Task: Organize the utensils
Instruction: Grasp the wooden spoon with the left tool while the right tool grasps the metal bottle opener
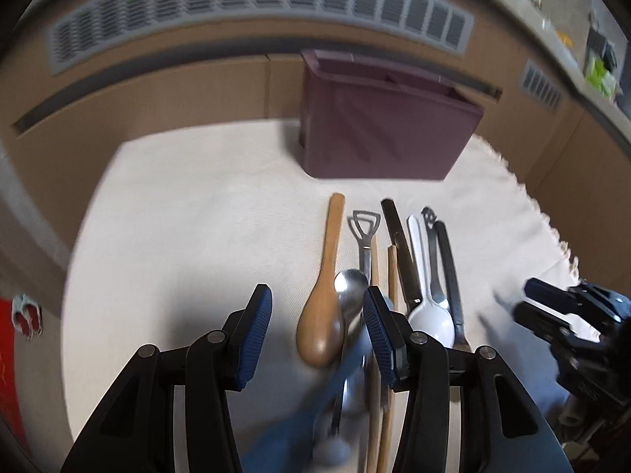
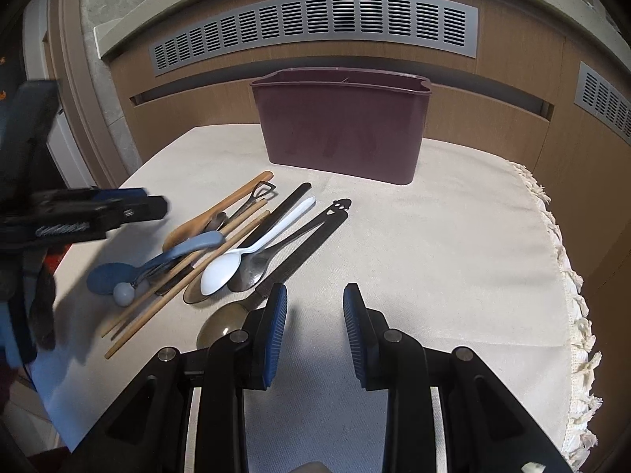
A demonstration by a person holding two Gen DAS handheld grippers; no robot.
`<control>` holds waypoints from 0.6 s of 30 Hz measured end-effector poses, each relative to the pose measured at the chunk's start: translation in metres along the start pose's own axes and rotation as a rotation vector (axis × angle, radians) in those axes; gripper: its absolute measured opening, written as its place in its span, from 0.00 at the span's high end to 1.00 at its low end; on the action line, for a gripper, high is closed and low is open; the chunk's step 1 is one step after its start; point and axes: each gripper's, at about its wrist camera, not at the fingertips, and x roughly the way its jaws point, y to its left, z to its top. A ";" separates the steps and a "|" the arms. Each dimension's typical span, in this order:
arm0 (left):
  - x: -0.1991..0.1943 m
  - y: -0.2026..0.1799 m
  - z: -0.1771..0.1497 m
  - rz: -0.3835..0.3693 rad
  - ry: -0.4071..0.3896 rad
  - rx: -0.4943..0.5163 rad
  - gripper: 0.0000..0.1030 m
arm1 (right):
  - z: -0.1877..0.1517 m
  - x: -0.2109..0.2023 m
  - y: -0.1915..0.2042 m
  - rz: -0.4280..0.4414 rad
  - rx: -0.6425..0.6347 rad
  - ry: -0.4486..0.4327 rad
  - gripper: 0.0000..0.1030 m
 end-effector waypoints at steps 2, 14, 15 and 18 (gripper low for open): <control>0.017 -0.003 0.011 -0.007 0.033 0.012 0.57 | -0.001 0.000 -0.002 -0.002 -0.003 0.001 0.73; 0.064 -0.012 0.045 0.037 0.165 0.035 0.79 | 0.015 0.007 -0.024 -0.033 0.036 -0.009 0.73; 0.066 -0.015 0.047 0.046 0.173 0.038 0.79 | 0.016 0.009 -0.024 -0.035 0.039 -0.008 0.73; 0.067 -0.018 0.047 0.040 0.167 0.041 0.83 | 0.019 0.011 -0.024 -0.033 0.041 -0.006 0.73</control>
